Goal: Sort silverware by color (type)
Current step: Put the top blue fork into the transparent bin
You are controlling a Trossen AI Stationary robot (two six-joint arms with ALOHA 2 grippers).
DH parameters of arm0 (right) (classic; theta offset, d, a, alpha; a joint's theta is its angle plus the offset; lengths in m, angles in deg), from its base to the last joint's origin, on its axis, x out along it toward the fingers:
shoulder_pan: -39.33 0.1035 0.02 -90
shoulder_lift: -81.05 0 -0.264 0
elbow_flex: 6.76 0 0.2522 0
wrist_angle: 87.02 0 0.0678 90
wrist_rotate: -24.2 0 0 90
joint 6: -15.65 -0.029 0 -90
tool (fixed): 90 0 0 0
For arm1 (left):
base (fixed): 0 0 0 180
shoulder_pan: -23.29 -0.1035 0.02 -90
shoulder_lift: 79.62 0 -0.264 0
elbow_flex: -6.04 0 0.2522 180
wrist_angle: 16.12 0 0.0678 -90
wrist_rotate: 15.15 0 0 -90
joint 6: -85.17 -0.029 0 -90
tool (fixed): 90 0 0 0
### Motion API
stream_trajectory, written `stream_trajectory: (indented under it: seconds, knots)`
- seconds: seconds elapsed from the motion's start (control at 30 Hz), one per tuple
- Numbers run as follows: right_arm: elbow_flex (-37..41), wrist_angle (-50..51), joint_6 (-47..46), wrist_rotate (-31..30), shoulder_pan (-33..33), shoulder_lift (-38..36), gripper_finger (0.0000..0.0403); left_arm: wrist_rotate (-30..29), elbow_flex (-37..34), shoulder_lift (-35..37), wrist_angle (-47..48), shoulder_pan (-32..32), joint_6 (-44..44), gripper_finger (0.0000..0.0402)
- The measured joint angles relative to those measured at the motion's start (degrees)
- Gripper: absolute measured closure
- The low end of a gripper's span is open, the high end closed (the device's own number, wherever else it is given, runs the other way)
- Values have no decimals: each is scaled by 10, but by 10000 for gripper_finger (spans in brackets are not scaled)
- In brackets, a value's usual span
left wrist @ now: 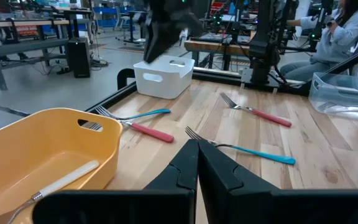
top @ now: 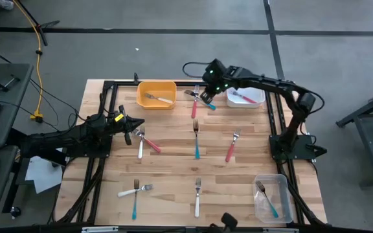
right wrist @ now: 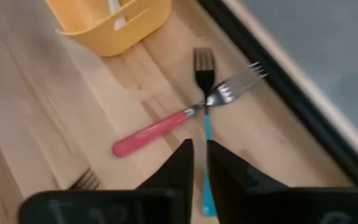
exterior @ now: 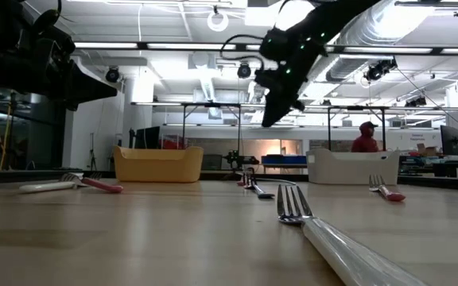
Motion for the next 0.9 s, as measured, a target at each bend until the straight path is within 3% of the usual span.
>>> stream_trajectory:
  seconds: [0.33, 0.9]
  knots:
    - [-27, -7, -14, -45, 11, 91, 268, 0, 0, 0, 0, 0, 0, 401]
    - [-32, -15, -5, -43, -8, 163, 261, 0, 0, 0, 0, 0, 0, 401]
